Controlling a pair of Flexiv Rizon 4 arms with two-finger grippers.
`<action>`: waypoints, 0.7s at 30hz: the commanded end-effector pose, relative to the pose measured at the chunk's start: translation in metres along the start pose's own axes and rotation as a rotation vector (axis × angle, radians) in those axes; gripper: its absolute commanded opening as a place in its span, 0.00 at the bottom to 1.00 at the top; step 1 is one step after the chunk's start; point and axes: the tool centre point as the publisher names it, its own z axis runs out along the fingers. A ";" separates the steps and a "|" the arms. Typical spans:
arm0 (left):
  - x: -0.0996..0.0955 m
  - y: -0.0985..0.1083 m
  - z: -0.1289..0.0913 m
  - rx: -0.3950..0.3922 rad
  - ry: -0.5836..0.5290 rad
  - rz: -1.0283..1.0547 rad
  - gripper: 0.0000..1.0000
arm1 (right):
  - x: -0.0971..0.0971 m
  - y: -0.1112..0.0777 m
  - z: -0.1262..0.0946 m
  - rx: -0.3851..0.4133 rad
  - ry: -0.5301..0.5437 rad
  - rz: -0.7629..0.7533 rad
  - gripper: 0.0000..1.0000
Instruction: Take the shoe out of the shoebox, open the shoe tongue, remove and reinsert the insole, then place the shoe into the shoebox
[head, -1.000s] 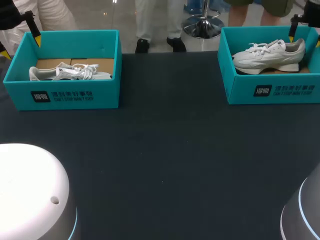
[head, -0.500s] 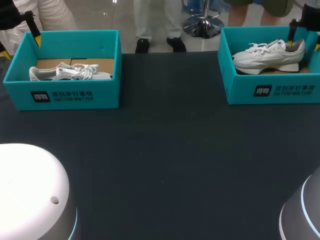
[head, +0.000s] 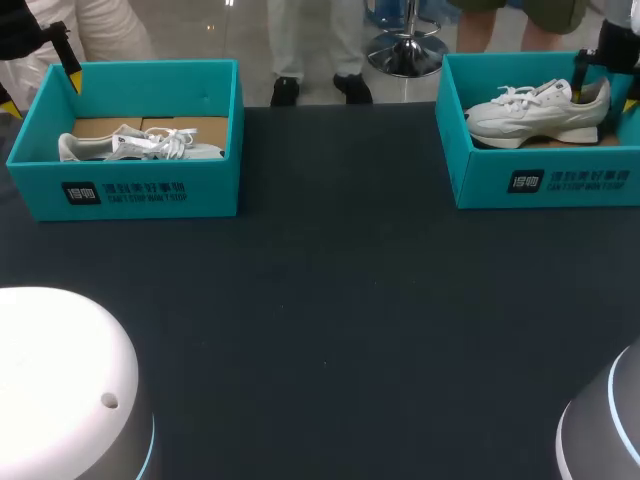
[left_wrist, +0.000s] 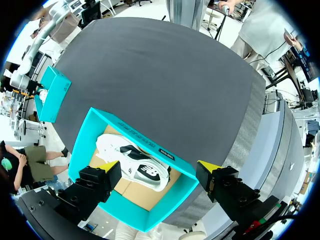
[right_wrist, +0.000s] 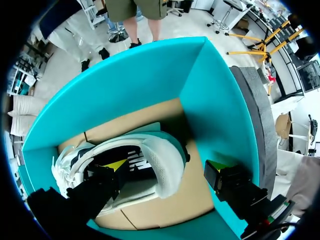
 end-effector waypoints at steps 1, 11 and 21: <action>0.001 -0.001 0.000 -0.003 0.000 0.001 1.00 | 0.001 0.010 0.010 0.072 -0.003 0.001 1.00; 0.001 -0.001 0.000 -0.003 0.000 0.001 1.00 | 0.001 0.010 0.013 0.082 -0.016 0.003 0.94; 0.001 -0.001 0.000 -0.003 0.000 0.001 1.00 | 0.000 0.010 0.012 0.086 -0.025 0.003 0.56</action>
